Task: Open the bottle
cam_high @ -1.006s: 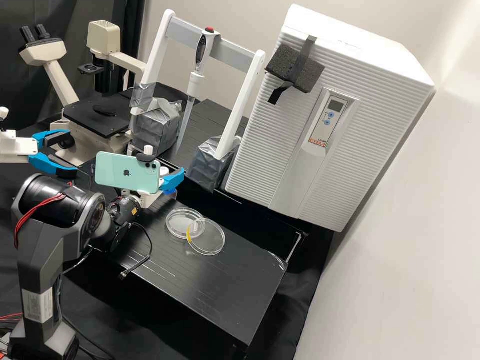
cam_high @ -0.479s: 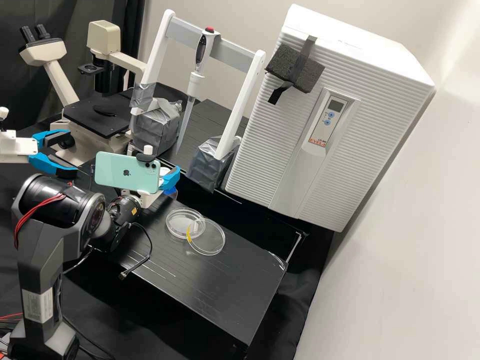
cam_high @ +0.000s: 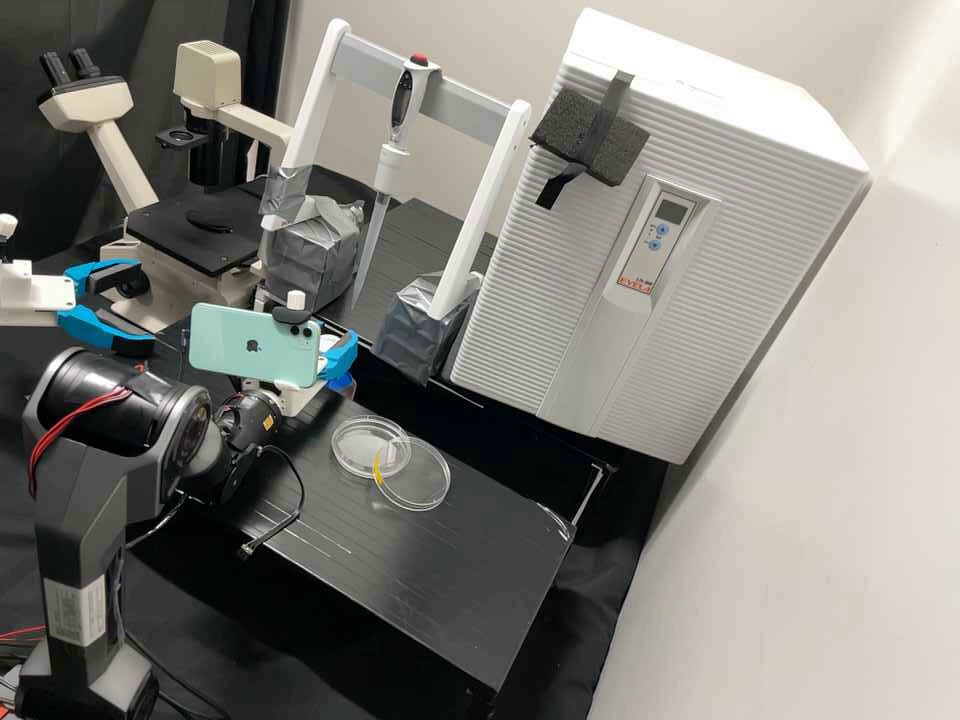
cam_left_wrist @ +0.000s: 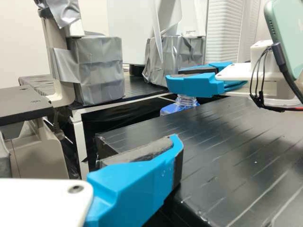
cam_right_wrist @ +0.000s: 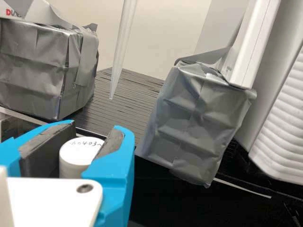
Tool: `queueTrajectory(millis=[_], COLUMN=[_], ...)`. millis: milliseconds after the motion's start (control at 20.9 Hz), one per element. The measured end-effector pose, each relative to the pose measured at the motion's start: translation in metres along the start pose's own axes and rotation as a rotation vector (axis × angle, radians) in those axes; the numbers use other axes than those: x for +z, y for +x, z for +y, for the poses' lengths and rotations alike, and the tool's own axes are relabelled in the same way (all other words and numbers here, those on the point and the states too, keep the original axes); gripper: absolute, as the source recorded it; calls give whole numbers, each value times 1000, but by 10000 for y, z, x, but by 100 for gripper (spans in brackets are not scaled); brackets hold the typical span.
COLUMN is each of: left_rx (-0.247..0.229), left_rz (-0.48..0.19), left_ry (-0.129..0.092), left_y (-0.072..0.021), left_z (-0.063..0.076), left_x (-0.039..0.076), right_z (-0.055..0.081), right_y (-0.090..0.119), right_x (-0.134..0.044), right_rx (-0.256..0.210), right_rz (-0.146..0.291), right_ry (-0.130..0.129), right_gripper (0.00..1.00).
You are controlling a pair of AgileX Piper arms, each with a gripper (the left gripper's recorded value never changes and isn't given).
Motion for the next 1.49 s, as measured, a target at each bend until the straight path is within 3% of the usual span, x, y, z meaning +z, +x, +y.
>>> queueTrajectory(millis=[527,1102,1341,1485], left_rx=[0,0,0,0], left_rz=[0,0,0,0], left_ry=[0,0,0,0], left_y=[0,0,0,0], left_z=[0,0,0,0], left_x=[0,0,0,0], right_z=[5,203,179,140], right_y=[-2,-115,-261,-444], right_x=[-3,-112,-98,-94], right_rx=[2,66,48,12], right_rz=[1,41,52,85], right_ry=[0,10,6,12], right_gripper=[0,0,0,0])
